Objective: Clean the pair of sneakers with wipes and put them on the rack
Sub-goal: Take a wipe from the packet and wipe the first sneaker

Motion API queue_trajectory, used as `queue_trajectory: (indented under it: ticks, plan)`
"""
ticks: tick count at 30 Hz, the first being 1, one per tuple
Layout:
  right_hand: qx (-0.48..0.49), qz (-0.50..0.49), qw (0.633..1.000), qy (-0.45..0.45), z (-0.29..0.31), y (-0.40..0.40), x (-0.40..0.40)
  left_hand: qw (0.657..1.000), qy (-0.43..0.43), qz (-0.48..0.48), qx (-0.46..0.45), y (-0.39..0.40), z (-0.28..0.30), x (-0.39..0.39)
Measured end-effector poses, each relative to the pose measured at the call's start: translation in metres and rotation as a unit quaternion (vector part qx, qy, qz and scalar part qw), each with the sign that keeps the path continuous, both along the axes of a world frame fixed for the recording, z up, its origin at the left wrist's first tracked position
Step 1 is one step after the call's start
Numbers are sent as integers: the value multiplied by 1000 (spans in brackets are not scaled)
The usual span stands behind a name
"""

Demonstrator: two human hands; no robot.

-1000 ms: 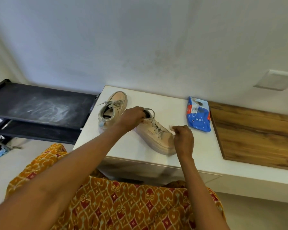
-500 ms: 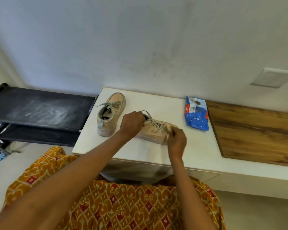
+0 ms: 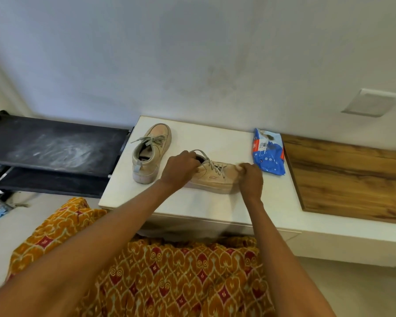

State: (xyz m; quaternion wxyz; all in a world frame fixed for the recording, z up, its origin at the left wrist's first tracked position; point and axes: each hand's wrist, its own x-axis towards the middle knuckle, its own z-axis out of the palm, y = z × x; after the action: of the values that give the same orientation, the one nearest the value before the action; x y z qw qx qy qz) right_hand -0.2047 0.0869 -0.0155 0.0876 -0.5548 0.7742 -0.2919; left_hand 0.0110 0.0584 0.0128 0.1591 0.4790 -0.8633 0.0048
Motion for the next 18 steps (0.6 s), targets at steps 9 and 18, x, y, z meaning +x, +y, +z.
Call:
queue_trajectory:
  ticks: [9,18]
  plan:
    - [-69,-89,988,-103,-23,36,60,998,-12,15,52,-1,4,15]
    - [-146,-100,947,-270,-5,23,103,996,72,-23,41,22,14,24]
